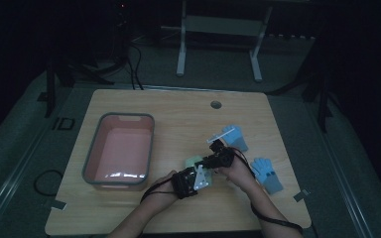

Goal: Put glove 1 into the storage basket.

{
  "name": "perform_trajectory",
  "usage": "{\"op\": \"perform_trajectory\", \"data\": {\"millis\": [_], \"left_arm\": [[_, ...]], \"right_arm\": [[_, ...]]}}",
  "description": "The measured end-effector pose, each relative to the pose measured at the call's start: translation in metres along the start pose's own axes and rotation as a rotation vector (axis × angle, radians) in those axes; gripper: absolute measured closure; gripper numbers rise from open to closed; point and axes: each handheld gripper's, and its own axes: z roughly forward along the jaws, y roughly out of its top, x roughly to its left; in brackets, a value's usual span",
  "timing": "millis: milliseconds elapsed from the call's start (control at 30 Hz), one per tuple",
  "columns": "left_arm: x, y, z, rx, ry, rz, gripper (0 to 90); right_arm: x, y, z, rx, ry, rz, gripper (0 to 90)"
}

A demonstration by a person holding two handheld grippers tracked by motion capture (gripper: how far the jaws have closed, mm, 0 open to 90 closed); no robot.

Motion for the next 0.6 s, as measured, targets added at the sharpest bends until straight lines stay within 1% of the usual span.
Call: {"op": "perform_trajectory", "data": {"millis": [167,200,233,267,300,400,467,500,533,600], "left_arm": [[0.005,0.006,-0.014,0.0,0.004,0.016,73.4],[0.005,0.006,-0.014,0.0,0.004,0.016,73.4],[0.007,0.008,-0.02,0.002,0.008,0.027,73.4],[0.008,0.008,-0.022,0.003,0.011,0.032,73.4],[0.01,0.008,-0.026,0.004,0.013,0.039,73.3],[0.016,0.009,-0.036,-0.009,0.018,0.035,73.3],[0.019,0.009,-0.042,-0.019,0.026,0.034,73.2],[0.019,0.009,-0.042,-0.019,0.026,0.034,73.2],[0.023,0.008,-0.048,-0.021,0.033,0.03,73.2],[0.025,0.009,-0.052,-0.023,0.045,0.031,73.2]], "right_arm": [[0.006,0.006,-0.011,-0.025,0.006,0.0,70.6],[0.006,0.006,-0.011,-0.025,0.006,0.0,70.6],[0.011,0.012,-0.016,-0.037,0.001,-0.014,70.7],[0.011,0.012,-0.016,-0.037,0.001,-0.014,70.7],[0.014,0.015,-0.019,-0.045,0.001,-0.016,70.8],[0.016,0.02,-0.021,-0.056,0.009,-0.009,70.8],[0.019,0.026,-0.024,-0.066,0.011,-0.014,70.8],[0.019,0.026,-0.024,-0.066,0.011,-0.014,70.8],[0.021,0.029,-0.025,-0.07,0.01,-0.017,70.8],[0.029,0.04,-0.029,-0.079,-0.001,-0.038,70.8]]}}
